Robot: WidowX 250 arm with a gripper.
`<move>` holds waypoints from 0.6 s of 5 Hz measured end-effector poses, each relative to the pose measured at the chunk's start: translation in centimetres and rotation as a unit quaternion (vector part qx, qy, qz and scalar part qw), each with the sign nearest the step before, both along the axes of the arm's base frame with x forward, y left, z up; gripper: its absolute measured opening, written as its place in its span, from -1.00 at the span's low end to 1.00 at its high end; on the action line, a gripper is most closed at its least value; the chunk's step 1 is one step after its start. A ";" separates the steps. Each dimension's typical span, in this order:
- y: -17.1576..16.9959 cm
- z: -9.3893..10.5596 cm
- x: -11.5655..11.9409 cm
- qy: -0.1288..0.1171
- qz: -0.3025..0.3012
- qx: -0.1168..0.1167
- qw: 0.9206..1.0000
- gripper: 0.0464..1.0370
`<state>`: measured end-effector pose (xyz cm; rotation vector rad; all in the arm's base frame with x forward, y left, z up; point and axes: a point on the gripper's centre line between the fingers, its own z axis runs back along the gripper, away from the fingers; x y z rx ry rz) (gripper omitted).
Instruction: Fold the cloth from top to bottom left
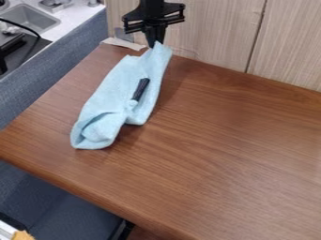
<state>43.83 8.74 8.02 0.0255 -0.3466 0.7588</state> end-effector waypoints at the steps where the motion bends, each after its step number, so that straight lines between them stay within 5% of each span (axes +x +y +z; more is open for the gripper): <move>1: -0.5 2.4 -1.4 -0.026 -0.005 0.004 1.000 -0.98; 3: -1.6 4.5 -7.2 -0.048 -0.016 0.016 0.999 -0.98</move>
